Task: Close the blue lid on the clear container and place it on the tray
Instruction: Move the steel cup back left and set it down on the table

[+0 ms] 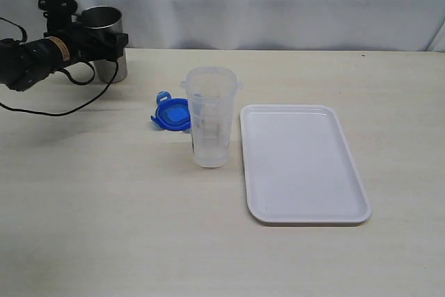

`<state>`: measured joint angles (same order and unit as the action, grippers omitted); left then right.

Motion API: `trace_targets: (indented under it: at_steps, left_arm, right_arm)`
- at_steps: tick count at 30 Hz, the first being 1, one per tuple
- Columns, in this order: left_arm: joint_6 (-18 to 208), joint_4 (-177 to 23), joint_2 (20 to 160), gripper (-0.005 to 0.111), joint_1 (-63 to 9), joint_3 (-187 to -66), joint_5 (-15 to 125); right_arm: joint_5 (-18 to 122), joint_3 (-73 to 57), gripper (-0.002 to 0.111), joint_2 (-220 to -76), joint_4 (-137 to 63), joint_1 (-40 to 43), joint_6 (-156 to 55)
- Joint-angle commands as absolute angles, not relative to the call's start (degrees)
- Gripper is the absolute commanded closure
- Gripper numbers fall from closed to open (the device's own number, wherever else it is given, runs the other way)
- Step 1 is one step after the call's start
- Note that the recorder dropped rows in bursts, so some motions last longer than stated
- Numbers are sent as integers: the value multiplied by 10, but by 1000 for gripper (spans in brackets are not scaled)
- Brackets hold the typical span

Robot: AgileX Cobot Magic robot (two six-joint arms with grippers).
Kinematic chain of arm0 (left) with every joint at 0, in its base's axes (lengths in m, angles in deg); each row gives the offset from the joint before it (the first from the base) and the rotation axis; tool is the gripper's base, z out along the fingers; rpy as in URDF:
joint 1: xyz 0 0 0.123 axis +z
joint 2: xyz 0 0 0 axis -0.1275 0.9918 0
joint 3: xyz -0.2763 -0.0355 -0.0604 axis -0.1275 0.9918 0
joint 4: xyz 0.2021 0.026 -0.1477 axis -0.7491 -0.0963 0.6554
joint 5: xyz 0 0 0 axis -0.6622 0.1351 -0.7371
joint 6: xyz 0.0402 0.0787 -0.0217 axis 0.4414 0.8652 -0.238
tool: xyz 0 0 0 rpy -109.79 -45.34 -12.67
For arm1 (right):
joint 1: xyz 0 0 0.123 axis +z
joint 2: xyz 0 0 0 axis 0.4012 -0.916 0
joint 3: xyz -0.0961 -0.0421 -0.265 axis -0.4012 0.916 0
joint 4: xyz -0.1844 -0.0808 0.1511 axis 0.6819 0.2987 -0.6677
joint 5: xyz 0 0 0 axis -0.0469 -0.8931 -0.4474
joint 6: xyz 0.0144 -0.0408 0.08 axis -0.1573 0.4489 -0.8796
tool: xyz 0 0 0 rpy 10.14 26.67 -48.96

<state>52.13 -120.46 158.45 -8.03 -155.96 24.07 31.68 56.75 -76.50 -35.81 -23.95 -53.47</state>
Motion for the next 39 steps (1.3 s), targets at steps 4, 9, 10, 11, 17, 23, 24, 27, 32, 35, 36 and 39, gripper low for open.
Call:
trace_targets:
  at_steps: [4, 9, 10, 11, 17, 23, 24, 27, 32, 35, 36, 39]
  left_arm:
    - [519, -1218, 1584, 46, -77, -1558, 324]
    - [519, -1225, 1570, 29, -76, -1558, 378]
    - [519, -1244, 1567, 26, -76, -1556, 384]
    - [519, -1274, 1560, 23, -76, -1553, 384]
    - [473, -1286, 1549, 18, -76, -1546, 374]
    - [468, -1287, 1549, 18, -77, -1539, 370]
    - [468, -1287, 1549, 18, -77, -1536, 363]
    - [469, -1287, 1549, 18, -75, -1521, 340]
    - [469, -1286, 1549, 18, -69, -1494, 306]
    - [470, -1286, 1549, 18, -65, -1482, 304]
    - [470, -1286, 1549, 18, -64, -1477, 304]
    - [470, -1286, 1549, 18, -61, -1461, 300]
  right_arm:
    - [324, 569, 104, -762, -360, -242, -535]
    - [324, 569, 104, -762, -360, -242, -535]
    - [324, 569, 104, -762, -360, -242, -535]
    - [324, 569, 104, -762, -360, -242, -535]
    - [324, 569, 104, -762, -360, -242, -535]
    - [324, 569, 104, -762, -360, -242, -535]
    - [324, 569, 104, -762, -360, -242, -535]
    - [324, 569, 104, -762, -360, -242, -535]
    - [324, 569, 104, -762, -360, -242, -535]
    - [324, 569, 104, -762, -360, -242, -535]
    - [324, 569, 104, -762, -360, -242, -535]
    - [324, 569, 104, -762, -360, -242, -535]
